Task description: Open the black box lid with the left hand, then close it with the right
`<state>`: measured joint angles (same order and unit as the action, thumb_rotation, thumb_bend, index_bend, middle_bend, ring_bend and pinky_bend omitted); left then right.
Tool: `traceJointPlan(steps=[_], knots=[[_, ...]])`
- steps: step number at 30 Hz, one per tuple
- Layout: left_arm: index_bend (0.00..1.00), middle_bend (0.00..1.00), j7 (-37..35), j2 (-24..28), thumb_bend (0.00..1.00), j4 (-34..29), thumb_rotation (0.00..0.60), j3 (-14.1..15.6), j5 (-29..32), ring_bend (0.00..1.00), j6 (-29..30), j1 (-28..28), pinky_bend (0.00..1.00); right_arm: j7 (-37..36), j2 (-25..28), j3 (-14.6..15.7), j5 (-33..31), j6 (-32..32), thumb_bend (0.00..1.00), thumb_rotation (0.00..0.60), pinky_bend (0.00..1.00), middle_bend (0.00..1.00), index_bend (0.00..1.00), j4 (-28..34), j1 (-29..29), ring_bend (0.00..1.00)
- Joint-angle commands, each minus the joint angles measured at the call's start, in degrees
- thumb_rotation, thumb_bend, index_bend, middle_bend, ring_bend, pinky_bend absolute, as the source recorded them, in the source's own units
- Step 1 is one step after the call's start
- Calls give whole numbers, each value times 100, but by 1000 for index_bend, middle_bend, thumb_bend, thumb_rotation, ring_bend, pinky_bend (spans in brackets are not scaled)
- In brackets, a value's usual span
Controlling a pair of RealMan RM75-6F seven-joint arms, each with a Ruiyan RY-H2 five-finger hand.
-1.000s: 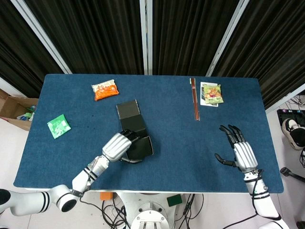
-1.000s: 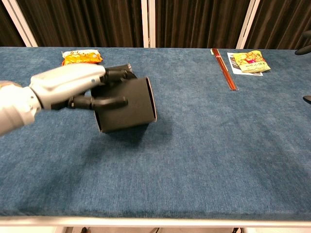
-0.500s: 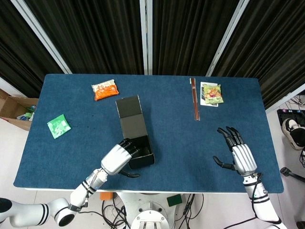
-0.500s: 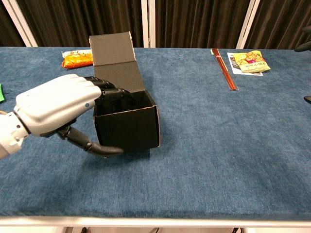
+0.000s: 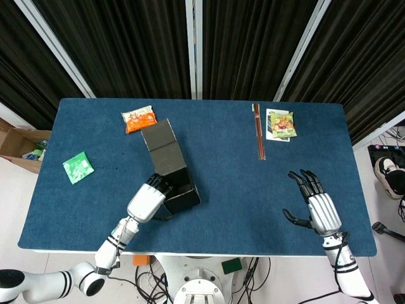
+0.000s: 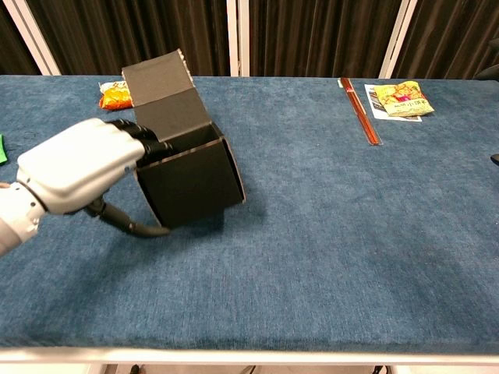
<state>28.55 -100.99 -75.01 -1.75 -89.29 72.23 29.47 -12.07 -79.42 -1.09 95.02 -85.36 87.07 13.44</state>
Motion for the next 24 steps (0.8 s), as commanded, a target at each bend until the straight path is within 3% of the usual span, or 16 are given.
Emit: traceJointPlan(steps=[1,7,12,19,24], knots=[[294,376,55,-113,0,201,342,-163,75,220,58,24,231,8,-4,-1,1,13,265,600,0,181,81,4,5,24],[293,374,220,-150,0,390,343,-179,42,220,73,54,230,-2,-2,-6,1,13,267,600,0,181,82,3,-1,24],[253,273,31,-34,0,128,344,36,-163,176,358,-129,228,-50,7,-6,-8,-11,265,600,0,181,83,-25,-24,24],[147,189,-781,289,0,-534,340,278,-341,164,1064,-625,227,-5,118,-51,38,-29,265,600,0,181,82,40,5,24],[9,92,-2211,431,0,-1282,319,220,394,130,896,-971,239,83,285,-120,100,-118,268,600,0,181,83,224,20,24]])
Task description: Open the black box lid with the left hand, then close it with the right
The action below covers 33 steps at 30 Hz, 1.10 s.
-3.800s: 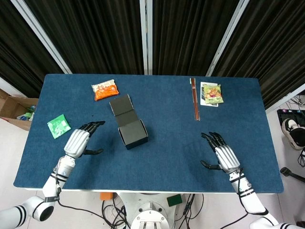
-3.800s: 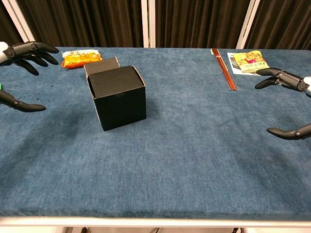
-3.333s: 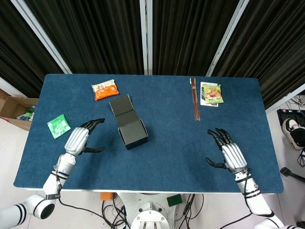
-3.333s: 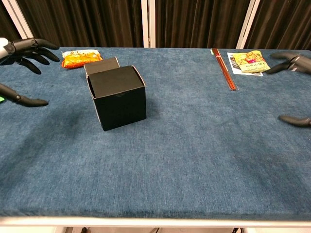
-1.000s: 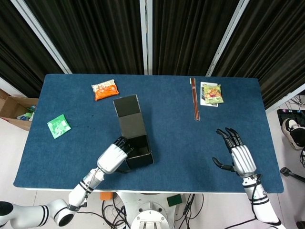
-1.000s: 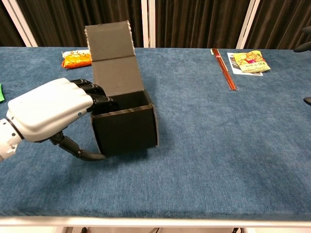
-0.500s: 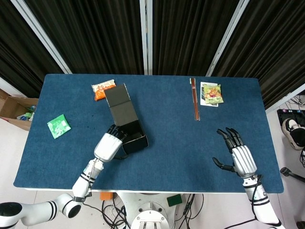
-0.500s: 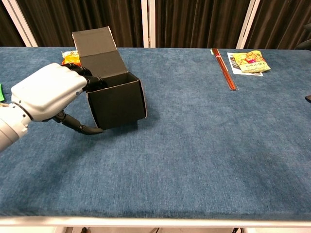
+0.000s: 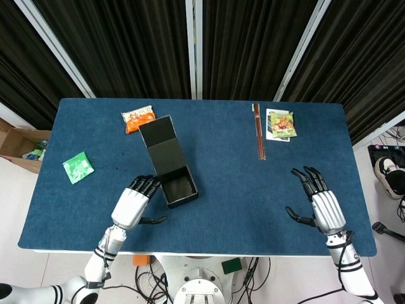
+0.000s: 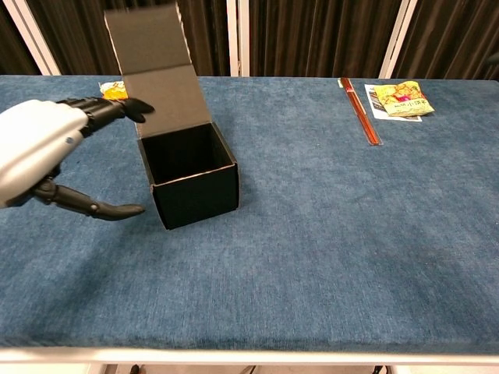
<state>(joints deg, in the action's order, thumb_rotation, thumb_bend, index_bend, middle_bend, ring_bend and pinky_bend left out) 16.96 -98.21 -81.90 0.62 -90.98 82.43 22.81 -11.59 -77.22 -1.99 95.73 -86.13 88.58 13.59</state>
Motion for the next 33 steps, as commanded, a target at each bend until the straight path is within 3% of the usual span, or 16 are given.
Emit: traceJointPlan(steps=[1,4,9,14,27,33], knots=[[1,63,-1252,156,0,-665,323,-42,681,114,-205,-328,243,45,87,-36,36,-52,267,600,0,181,83,102,6,24],[0,2,-1264,-60,0,-412,325,-130,629,68,-173,-323,245,66,126,-44,34,-56,266,600,0,181,82,166,5,24],[0,0,-834,-694,0,442,333,-226,250,41,-85,-160,237,90,146,-41,17,-59,265,600,0,181,83,218,-13,24],[0,0,-547,-1024,0,909,336,-304,158,42,-209,-13,237,62,152,-40,-19,-116,265,600,0,181,83,221,-68,24],[0,0,-104,-1480,0,1970,349,-828,338,41,-475,381,233,8,93,-24,-24,-153,266,600,0,181,82,166,-122,24],[0,0,-224,-1469,0,2424,380,-859,322,41,-403,428,233,15,82,-25,-20,-166,263,600,0,181,83,167,-138,24]])
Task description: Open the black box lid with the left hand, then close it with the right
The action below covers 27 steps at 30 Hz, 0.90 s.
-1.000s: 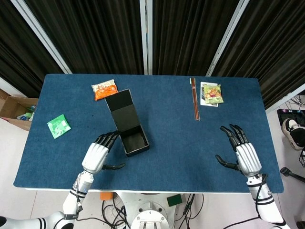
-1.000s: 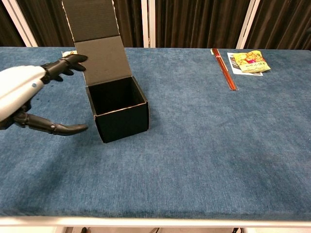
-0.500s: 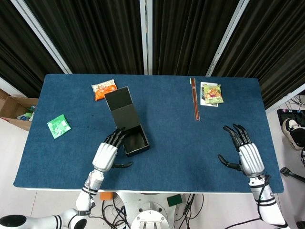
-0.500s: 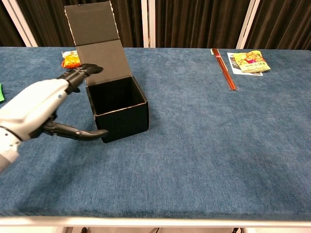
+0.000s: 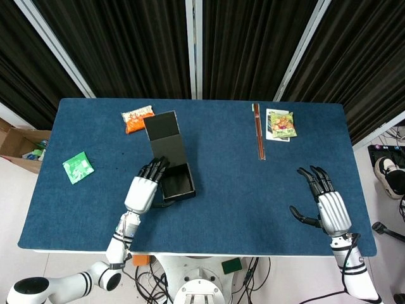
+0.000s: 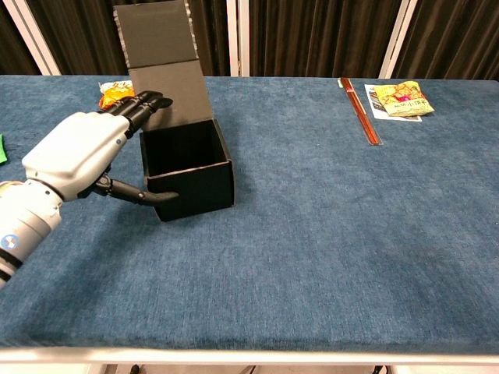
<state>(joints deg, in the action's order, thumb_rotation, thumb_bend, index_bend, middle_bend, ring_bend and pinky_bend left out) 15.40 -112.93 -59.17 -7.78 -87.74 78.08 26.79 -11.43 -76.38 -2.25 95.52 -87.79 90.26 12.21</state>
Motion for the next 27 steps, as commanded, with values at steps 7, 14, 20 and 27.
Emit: traceJointPlan(steps=[7,14,20,27], knots=[[0,0,-618,205,0,-157,401,156,-32,42,255,-193,234,0,-7,12,53,-35,265,600,0,181,83,5,-15,24],[0,0,-1633,986,0,-1560,385,239,270,341,229,-553,774,68,80,4,124,-121,263,600,0,181,82,86,-44,24],[0,0,-2108,1642,0,-2039,217,77,1013,559,-838,-417,1000,124,138,-15,187,-181,265,600,0,181,83,182,-50,24],[0,0,-2589,1862,0,-2052,222,7,1252,559,-1789,-63,1000,133,119,-3,166,-164,265,600,0,181,83,184,-66,24]])
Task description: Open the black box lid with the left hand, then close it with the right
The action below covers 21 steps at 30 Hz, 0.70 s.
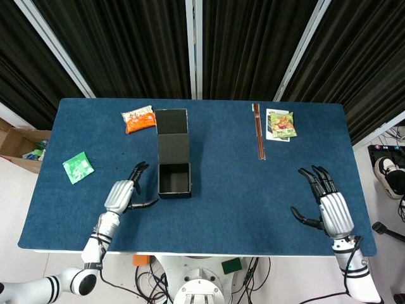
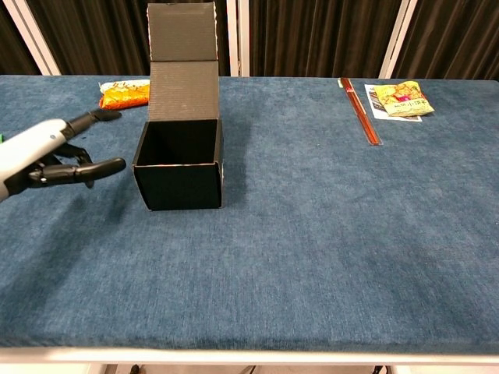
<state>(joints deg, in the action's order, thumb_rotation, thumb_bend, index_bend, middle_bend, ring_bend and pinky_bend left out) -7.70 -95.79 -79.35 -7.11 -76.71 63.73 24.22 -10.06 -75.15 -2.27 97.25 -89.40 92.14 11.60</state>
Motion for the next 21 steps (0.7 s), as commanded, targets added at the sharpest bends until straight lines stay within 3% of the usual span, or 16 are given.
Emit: traceJointPlan(steps=[1,6,8,10,21], knots=[[0,0,-371,130,0,18,256,-59,112,558,-414,238,1000,-9,-10,-2,-16,-5,263,600,0,181,83,-11,-10,24],[0,0,-617,-8,0,347,408,-16,-124,556,-575,430,1000,-22,-23,-8,-33,-25,266,600,0,181,82,-30,-31,24],[0,0,-724,-111,0,491,509,-29,-181,555,-593,496,1000,-23,-26,-7,-41,-34,265,600,0,181,83,-36,-43,24],[0,0,-845,-187,0,606,547,-57,-170,555,-669,563,1000,-26,-29,-9,-53,-42,268,600,0,181,83,-41,-55,24],[0,0,-1437,-211,0,669,542,-125,-201,556,-831,739,1000,-51,-33,-30,-132,-50,267,600,0,181,82,-77,-100,24]])
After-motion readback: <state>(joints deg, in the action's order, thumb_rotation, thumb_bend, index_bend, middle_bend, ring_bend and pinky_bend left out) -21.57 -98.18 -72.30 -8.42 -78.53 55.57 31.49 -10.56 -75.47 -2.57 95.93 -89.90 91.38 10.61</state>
